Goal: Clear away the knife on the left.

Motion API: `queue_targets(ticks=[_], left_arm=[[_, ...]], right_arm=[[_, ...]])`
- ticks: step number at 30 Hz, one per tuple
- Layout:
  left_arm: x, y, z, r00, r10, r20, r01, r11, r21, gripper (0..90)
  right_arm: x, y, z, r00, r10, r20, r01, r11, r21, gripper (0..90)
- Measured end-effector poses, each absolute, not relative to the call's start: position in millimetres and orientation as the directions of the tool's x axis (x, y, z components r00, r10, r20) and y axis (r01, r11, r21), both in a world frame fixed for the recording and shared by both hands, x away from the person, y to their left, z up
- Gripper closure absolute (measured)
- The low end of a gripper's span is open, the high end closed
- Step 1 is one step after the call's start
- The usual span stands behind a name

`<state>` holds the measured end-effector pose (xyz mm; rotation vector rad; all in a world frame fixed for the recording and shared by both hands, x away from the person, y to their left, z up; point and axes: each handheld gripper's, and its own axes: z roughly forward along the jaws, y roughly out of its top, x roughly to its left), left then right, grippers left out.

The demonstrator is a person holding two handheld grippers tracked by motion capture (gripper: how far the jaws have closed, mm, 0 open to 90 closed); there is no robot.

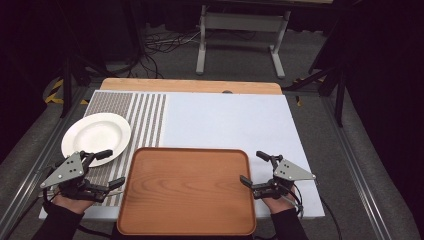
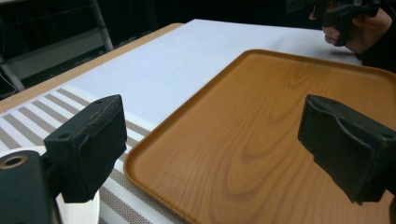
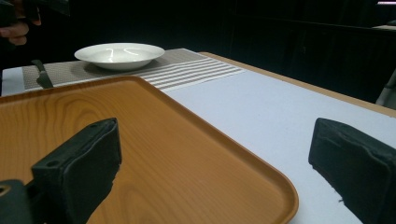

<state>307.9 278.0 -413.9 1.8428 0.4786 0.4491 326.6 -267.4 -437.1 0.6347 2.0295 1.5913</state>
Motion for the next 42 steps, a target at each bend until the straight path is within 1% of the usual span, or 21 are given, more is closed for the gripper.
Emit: queue_targets(ticks=[5,12,18,23,29,31,40,42], left_arm=[[308,283,-410,0.859,0.505,0.086,0.108,-0.342,0.934,11.2],[308,291,-403,0.869,0.484,0.103,0.122,-0.411,0.903,11.7],[310,297,-398,0.876,0.463,0.133,0.138,-0.506,0.852,12.1],[310,300,-394,0.884,0.444,0.150,0.143,-0.561,0.815,12.6],[311,302,-394,0.891,0.428,0.151,0.153,-0.596,0.788,13.2],[313,302,-395,0.900,0.411,0.143,0.166,-0.627,0.761,13.2],[317,302,-394,0.918,0.371,0.136,0.180,-0.699,0.692,14.0],[321,301,-394,0.929,0.352,0.117,0.196,-0.734,0.651,14.3]], right_arm=[[327,-267,-437,-0.782,0.617,-0.082,0.069,0.217,0.974,3.8],[327,-267,-438,-0.787,0.612,-0.071,0.079,0.215,0.973,4.3],[327,-267,-438,-0.794,0.604,-0.069,0.081,0.217,0.973,4.3],[327,-269,-437,-0.792,0.608,-0.064,0.085,0.213,0.973,4.3],[326,-270,-435,-0.791,0.609,-0.062,0.080,0.202,0.976,4.3],[325,-271,-434,-0.789,0.611,-0.062,0.078,0.200,0.977,4.3],[324,-273,-433,-0.792,0.608,-0.056,0.077,0.189,0.979,4.3],[324,-273,-433,-0.794,0.606,-0.056,0.074,0.187,0.980,4.3]])
